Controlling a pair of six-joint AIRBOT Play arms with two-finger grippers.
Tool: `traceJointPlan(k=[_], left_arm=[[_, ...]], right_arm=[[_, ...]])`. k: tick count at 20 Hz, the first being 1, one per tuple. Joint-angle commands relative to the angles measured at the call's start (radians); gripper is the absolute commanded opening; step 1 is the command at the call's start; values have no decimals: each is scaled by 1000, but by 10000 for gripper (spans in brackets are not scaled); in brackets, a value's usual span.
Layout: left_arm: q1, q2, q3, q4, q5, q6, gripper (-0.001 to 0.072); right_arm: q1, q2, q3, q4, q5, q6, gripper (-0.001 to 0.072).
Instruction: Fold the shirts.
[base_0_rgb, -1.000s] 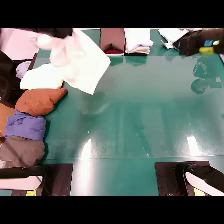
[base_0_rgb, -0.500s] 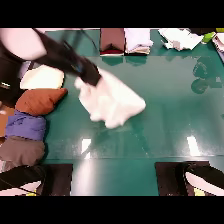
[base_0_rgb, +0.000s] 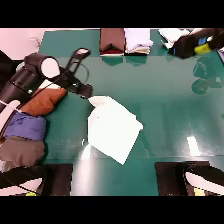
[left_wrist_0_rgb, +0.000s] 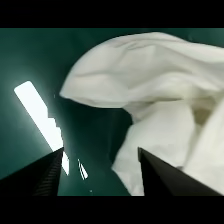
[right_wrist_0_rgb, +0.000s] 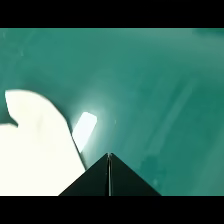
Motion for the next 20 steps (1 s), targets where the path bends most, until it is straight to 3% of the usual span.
traceJointPlan(k=[1, 4, 7, 14, 16, 17, 18, 20], left_arm=[[138, -26, -82, -30, 95, -21, 556], [148, -134, -73, -111, 190, -14, 557], [111, -255, -11, -190, 198, 93, 557], [85, -404, 45, -190, 126, 85, 531], [85, -406, 45, -191, 106, 93, 304], [85, -405, 45, -190, 105, 95, 134], [88, -402, 48, -190, 100, 111, 30], [89, -391, 89, -122, 66, 109, 30]], right_arm=[[0, 37, -200, 2, -24, 35, 17], [11, 69, -346, 10, -111, 59, 17], [37, 75, -408, 9, -129, 59, 17], [67, 75, -418, 6, -120, 67, 17], [67, 75, -418, 0, -111, 67, 17], [67, 75, -419, -1, -105, 67, 17], [67, 75, -420, -3, -88, 67, 17], [68, 77, -457, -2, -56, 86, 17]])
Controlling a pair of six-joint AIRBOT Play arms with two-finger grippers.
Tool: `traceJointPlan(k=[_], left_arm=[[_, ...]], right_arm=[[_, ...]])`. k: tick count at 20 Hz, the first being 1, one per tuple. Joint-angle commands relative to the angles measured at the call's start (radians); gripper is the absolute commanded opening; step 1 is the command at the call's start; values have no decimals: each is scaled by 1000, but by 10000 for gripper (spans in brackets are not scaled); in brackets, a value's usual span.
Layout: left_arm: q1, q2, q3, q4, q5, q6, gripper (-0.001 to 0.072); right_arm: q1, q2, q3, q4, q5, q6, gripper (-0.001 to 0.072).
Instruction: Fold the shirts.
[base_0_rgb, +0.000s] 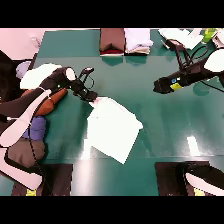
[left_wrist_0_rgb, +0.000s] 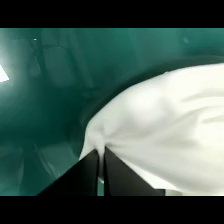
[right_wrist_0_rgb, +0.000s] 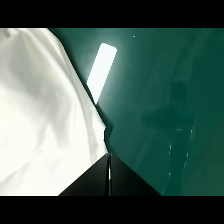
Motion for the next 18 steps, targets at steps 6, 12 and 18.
traceJointPlan(k=[6, 12, 18], left_arm=[[2, 85, 88, 213, -54, 8, 30], [2, 85, 87, 212, -65, -10, 30], [2, 85, 87, 212, -72, -16, 30]], right_arm=[[71, -9, -380, 67, -1, 117, 559], [292, -157, -476, 143, -251, 214, 475], [386, -261, -387, 137, -317, 249, 376]])
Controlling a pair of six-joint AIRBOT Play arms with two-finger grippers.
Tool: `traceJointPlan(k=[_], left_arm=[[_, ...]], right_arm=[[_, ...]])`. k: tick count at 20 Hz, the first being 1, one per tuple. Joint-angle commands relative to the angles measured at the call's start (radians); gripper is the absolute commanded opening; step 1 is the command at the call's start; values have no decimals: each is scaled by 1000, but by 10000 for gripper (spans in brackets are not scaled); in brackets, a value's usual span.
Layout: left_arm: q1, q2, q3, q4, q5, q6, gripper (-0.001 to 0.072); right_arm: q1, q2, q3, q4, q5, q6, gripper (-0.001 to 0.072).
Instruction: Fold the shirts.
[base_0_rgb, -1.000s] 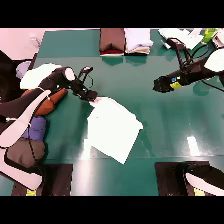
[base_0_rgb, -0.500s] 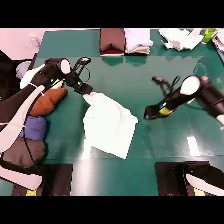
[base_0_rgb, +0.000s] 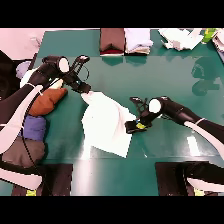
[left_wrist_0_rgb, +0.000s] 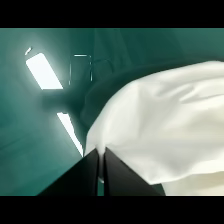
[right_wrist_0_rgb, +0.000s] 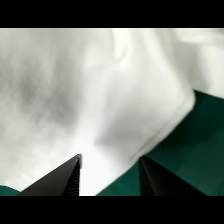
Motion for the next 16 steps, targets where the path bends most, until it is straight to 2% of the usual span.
traceJointPlan(k=[1, 2, 3, 6, 8, 10, 12, 16], left_arm=[[0, 1, 1, 2, -7, -5, 30], [0, 1, 1, 2, -8, -5, 30], [0, 6, 1, 2, -7, -10, 30], [0, 92, 2, 28, 52, -48, 30], [0, 214, 7, 42, 116, -51, 29], [0, 349, 55, 42, 114, -50, 30], [0, 483, 123, 32, 113, -48, 30], [0, 687, 257, -16, 115, -46, 29]], right_arm=[[52, -54, 31, -5, -63, 23, 225], [55, -53, 24, -5, -81, 23, 99], [56, -52, 23, -9, -89, 23, 16], [48, 14, 57, -145, -51, 60, 15], [0, 108, 153, -302, 63, 85, 15], [-77, 217, 290, -429, 179, 83, 15], [-169, 320, 452, -468, 238, 45, 15], [-286, 451, 752, -468, 254, -25, 15]])
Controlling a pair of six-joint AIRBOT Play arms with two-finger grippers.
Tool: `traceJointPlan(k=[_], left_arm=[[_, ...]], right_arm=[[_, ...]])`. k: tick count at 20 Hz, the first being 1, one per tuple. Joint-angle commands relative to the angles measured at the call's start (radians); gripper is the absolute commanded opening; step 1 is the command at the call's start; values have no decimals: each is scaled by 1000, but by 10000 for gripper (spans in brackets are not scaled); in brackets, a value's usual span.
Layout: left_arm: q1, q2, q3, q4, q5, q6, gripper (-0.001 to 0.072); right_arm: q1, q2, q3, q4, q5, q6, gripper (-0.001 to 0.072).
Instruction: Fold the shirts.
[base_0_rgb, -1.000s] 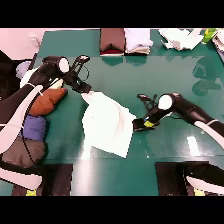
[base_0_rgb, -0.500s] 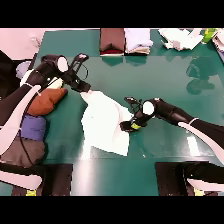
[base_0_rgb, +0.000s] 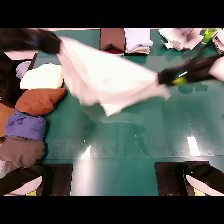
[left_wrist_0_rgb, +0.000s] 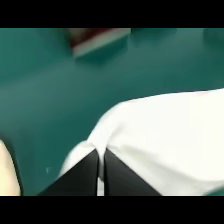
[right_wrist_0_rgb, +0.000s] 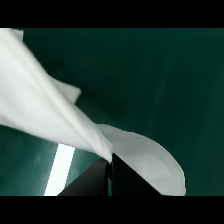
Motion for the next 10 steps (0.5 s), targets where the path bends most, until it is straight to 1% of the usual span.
traceJointPlan(k=[1, 4, 6, 7, 8, 10], left_arm=[[0, 169, 105, -49, 18, 4, 29], [-3, 198, 185, -137, 10, 55, 29], [-3, 197, 200, -209, 19, 101, 28], [-3, 190, 199, -214, 16, 107, 28], [-3, 176, 198, -214, -2, 107, 28], [-3, 118, 197, -214, -93, 114, 29]], right_arm=[[-87, 109, 249, -46, 45, -47, 15], [-92, 124, 369, -47, 46, -63, 14], [-92, 95, 455, -47, 68, -70, 14], [-92, 69, 494, -47, 89, -80, 14], [-92, 37, 532, -47, 122, -86, 14], [-92, -45, 578, -45, 207, -105, 15]])
